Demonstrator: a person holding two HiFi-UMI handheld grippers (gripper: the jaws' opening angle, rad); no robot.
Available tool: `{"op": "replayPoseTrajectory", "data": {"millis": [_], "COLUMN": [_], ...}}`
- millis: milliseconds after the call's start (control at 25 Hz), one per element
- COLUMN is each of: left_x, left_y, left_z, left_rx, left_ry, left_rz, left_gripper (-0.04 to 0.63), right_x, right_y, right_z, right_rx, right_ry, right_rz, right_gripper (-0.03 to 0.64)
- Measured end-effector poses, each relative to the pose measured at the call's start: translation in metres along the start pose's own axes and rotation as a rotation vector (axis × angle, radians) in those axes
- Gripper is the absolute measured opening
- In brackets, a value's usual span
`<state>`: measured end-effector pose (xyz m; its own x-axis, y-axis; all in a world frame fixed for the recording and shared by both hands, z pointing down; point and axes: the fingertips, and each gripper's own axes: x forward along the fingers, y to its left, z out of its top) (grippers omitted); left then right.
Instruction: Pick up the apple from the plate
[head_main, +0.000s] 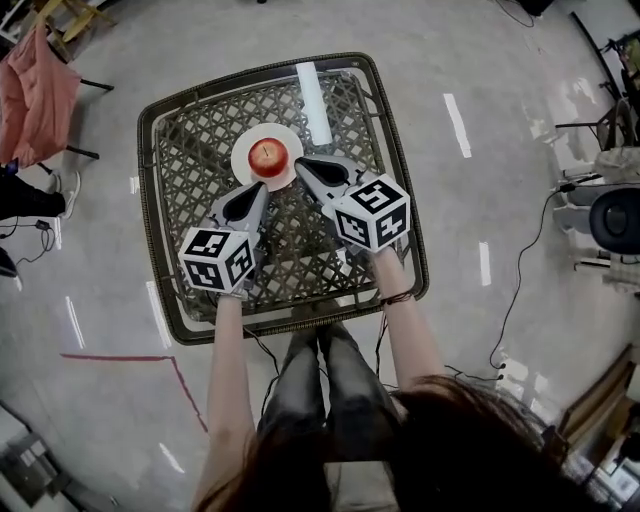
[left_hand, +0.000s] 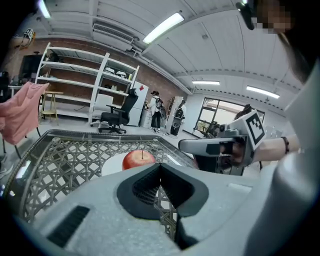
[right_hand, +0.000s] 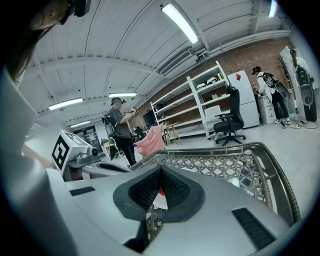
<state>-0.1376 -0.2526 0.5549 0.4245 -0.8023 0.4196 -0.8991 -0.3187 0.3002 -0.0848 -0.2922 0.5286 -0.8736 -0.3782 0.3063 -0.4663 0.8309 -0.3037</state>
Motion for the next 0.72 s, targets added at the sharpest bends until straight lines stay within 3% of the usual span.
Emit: {"op": "replayPoseTrajectory", "data": {"millis": [480, 720], "left_x": [0.013, 0.020], "left_y": [0.019, 0.030], "left_z": [-0.009, -0.009], "left_rx": [0.067, 0.089], "left_ry": [0.016, 0.002], "left_rz": [0.064, 0.080], "left_gripper": [0.015, 0.078], "right_x": [0.012, 0.017], "right_y": [-0.009, -0.016], "right_z": [-0.025, -0.030], "right_rx": [0.031, 0.038], "right_ry": [0.024, 0.016], "right_rz": [0.021, 0.023], "right_gripper": [0.009, 0.009]}}
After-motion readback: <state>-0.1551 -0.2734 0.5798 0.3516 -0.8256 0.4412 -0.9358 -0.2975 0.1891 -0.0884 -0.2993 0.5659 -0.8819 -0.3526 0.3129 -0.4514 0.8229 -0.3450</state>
